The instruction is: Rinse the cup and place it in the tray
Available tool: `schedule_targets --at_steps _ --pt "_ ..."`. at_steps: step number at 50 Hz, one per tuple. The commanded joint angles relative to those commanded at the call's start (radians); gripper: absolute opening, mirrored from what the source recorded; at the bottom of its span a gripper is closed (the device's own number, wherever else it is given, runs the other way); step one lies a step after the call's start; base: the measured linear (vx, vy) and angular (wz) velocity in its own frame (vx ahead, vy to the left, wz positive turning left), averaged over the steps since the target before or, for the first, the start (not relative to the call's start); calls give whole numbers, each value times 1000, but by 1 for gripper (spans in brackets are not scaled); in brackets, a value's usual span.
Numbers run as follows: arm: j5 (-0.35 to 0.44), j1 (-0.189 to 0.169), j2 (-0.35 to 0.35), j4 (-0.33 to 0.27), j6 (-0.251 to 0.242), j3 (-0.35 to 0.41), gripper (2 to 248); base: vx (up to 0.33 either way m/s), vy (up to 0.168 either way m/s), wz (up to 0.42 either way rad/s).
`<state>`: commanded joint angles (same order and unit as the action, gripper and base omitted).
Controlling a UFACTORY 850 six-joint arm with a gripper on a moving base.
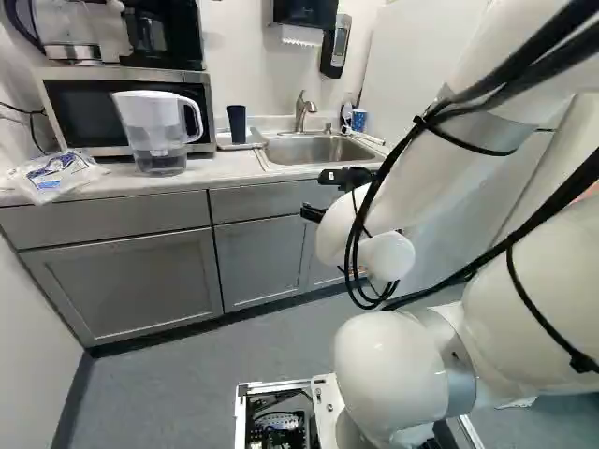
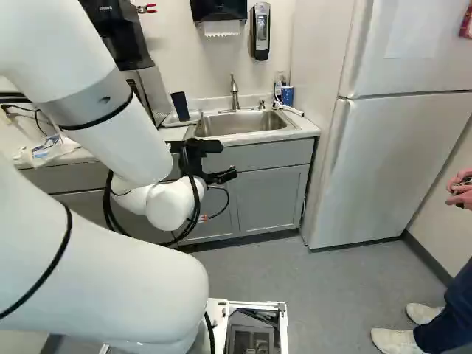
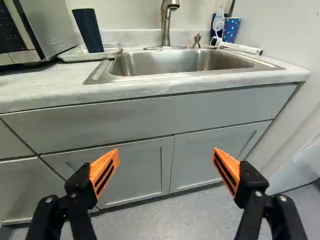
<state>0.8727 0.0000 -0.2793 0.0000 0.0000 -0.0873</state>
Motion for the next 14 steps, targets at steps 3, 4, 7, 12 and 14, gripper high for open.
schedule_targets --at_steps 3,4,7,12,14 --pt "0 0 0 0 0 0 247 0 0 0" --pt "0 0 0 0 0 0 247 0 0 0" --pt "0 0 0 0 0 0 247 0 0 0" --pt "0 0 0 0 0 0 247 0 0 0" --pt "0 0 0 0 0 0 247 0 0 0"
